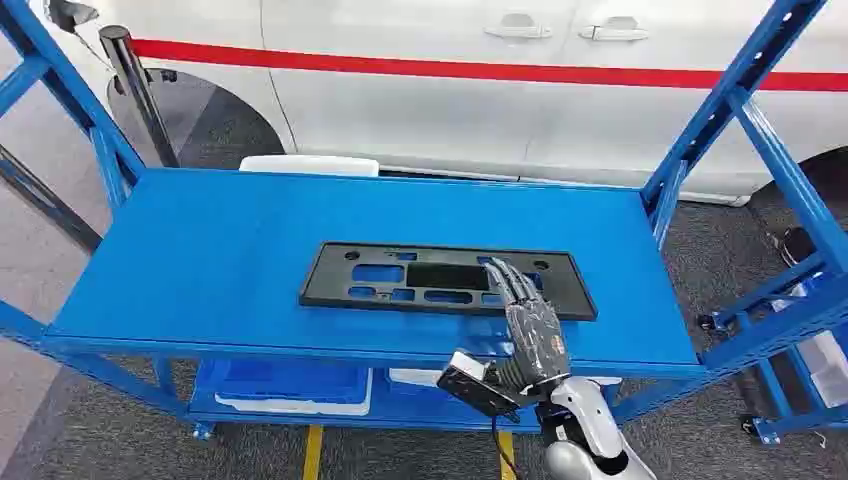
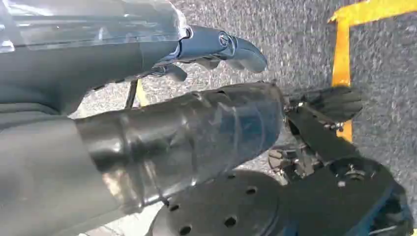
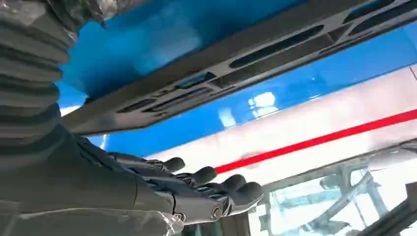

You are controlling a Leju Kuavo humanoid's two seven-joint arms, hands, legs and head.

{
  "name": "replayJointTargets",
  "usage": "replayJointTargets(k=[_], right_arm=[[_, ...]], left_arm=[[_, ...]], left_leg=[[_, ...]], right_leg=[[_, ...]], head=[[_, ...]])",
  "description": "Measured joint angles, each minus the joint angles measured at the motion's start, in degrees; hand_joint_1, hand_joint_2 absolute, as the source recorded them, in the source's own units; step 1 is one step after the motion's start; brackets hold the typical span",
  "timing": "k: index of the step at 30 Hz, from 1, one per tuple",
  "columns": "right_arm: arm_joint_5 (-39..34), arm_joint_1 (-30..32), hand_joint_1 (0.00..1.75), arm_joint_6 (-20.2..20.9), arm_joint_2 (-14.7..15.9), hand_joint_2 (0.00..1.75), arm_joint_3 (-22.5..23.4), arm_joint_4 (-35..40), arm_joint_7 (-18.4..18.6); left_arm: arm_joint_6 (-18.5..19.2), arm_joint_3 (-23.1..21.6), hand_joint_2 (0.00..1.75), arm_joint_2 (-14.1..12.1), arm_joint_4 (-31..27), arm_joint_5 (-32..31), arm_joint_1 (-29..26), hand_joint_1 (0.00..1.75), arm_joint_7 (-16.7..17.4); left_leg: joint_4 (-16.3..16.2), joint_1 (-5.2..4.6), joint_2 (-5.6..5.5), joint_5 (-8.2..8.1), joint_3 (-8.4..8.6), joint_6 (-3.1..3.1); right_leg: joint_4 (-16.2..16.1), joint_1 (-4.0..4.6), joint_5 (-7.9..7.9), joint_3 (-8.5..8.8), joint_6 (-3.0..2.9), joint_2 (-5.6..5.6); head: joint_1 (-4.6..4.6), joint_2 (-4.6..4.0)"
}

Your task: Take the parts from the cabinet and place them on the table.

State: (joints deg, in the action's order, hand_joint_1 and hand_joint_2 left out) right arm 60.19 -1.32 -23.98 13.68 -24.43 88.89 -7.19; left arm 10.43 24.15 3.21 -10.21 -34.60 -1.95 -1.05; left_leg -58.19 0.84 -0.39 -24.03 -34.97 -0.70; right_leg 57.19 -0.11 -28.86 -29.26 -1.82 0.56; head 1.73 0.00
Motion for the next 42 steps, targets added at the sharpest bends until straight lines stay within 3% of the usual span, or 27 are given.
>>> replayJointTargets(k=[7, 10, 11, 19, 35, 36, 37, 42], right_arm=[[2.5, 0.1, 0.0, -0.4, 0.0, 1.75, 0.3, 0.0, 0.0], [4.8, -0.3, 0.0, -0.6, -0.2, 1.75, 0.3, -0.6, 0.5], [5.8, -0.7, 0.0, -0.8, -0.4, 1.75, 0.3, -1.1, 0.7], [15.3, -6.5, 0.0, -3.8, -1.1, 1.75, -1.2, -10.9, 4.9], [21.2, -16.6, 0.0, -4.0, -3.2, 1.75, -3.4, -28.2, 8.5], [21.8, -17.6, 0.73, -3.6, -3.4, 1.75, -3.8, -29.5, 8.9], [22.6, -18.7, 1.75, -3.6, -3.7, 1.75, -4.2, -31.1, 9.5], [21.7, -21.8, 1.75, -5.8, -5.0, 1.75, -4.9, -37.4, 10.2]], left_arm=[[0.0, 0.2, 0.0, 0.0, 0.0, -0.1, 0.2, 0.0, 0.2], [0.2, 0.3, 0.0, 0.0, 0.0, -0.1, 0.2, 0.0, -0.2], [0.3, 0.4, 0.0, 0.0, 0.0, -0.1, 0.2, 0.0, -0.4], [1.1, 0.5, 0.0, 0.0, 0.0, -0.5, 0.4, 0.0, -1.6], [1.9, 1.4, 0.0, 0.0, 0.0, -0.4, 0.4, 0.0, -2.2], [1.9, 1.6, 0.0, 0.0, 0.0, -0.3, 0.4, 0.0, -2.4], [2.1, 1.7, 0.0, 0.0, 0.0, -0.3, 0.4, 0.0, -2.6], [2.2, 2.3, 0.0, 0.0, 0.0, 0.1, 0.4, 0.0, -2.9]], left_leg=[[0.0, -0.31, 0.01, -0.42, 0.04, -0.77], [-0.2, -0.41, 0.0, -0.45, 0.01, -0.81], [-0.2, -0.42, 0.0, -0.45, 0.01, -0.81], [-0.2, -0.32, 0.01, -0.35, 0.17, -0.85], [-0.1, -0.28, 0.03, -0.32, 0.22, -0.83], [-0.1, -0.28, 0.04, -0.32, 0.26, -0.83], [-0.1, -0.28, 0.03, -0.32, 0.3, -0.83], [-0.1, -0.28, 0.02, -0.31, 0.36, -0.83]], right_leg=[[-0.6, -0.14, -0.03, 0.27, 0.36, -0.11], [-0.7, -0.36, -0.09, 0.37, 2.55, -0.12], [-0.7, -0.39, -0.05, 0.37, 2.72, -0.11], [-0.5, -0.25, -0.03, 0.36, 2.77, -0.11], [-0.3, -0.21, -0.11, 0.3, 2.74, -0.12], [-0.3, -0.21, -0.11, 0.33, 2.74, -0.11], [-0.3, -0.22, -0.11, 0.36, 2.74, -0.12], [-0.3, -0.22, -0.11, 0.43, 2.74, -0.13]], head=[[0.0, 0.0], [0.0, 0.0], [0.0, 0.0], [0.0, 0.0], [0.0, 0.0], [0.0, 0.0], [0.0, 0.0], [0.0, 0.0]])
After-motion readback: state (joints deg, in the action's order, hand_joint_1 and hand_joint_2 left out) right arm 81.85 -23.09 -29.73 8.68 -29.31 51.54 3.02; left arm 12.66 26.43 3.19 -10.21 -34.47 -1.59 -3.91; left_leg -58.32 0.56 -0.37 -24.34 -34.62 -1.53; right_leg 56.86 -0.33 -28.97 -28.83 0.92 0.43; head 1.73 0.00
